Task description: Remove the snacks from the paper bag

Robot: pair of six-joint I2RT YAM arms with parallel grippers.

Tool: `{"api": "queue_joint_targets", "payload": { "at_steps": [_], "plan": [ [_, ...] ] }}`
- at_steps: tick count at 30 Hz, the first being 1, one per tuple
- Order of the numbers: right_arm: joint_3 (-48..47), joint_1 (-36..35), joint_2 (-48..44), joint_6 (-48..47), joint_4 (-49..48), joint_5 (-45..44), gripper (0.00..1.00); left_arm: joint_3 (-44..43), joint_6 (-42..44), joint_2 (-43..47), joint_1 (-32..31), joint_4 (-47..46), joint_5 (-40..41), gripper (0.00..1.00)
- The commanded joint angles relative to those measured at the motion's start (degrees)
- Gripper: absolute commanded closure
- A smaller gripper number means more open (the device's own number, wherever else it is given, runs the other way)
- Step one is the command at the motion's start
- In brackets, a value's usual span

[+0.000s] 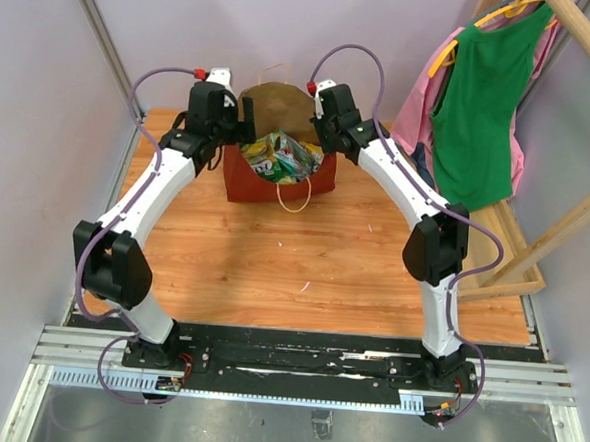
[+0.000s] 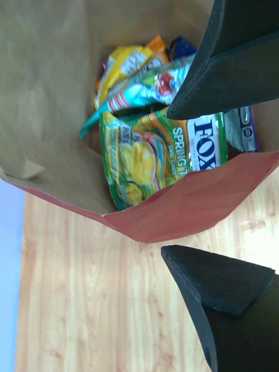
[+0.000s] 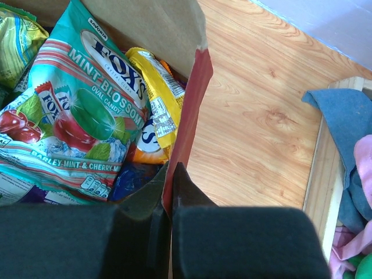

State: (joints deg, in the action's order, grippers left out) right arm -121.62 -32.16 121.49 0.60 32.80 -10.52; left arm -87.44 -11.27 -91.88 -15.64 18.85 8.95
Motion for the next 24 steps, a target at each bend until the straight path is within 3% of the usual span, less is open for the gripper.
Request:
{"api": "queue_joint_targets", "payload": {
  "at_steps": [1, 8, 10, 12, 17, 24],
  "plan": [
    [1.2, -0.1, -4.2, 0.0, -0.8, 0.3, 0.99, -2.8, -1.2, -3.0, -0.9, 4.3, 6.1, 0.09],
    [3.0, 0.0, -5.2, -0.5, -1.0, 0.4, 0.99, -5.2, -1.7, -7.0, -1.7, 6.0, 6.6, 0.18],
    [3.6, -0.1, -5.7, -0.6, -1.2, 0.2, 0.99, -5.4, -1.7, -7.6, -2.1, 6.2, 7.1, 0.31],
    [4.1, 0.0, -6.3, -0.7, -1.5, 0.2, 0.99, -5.6, -1.4, -7.8, -2.4, 5.9, 7.4, 0.56],
    [4.8, 0.0, -7.5, -0.6, -1.8, 0.1, 0.99, -6.7, -0.4, -8.1, -3.6, 5.6, 8.2, 0.97],
    [8.4, -0.1, -12.2, 1.1, -2.7, 0.7, 0.99, -6.5, 1.1, -6.0, -5.4, 5.2, 9.0, 0.99]
  ]
}}
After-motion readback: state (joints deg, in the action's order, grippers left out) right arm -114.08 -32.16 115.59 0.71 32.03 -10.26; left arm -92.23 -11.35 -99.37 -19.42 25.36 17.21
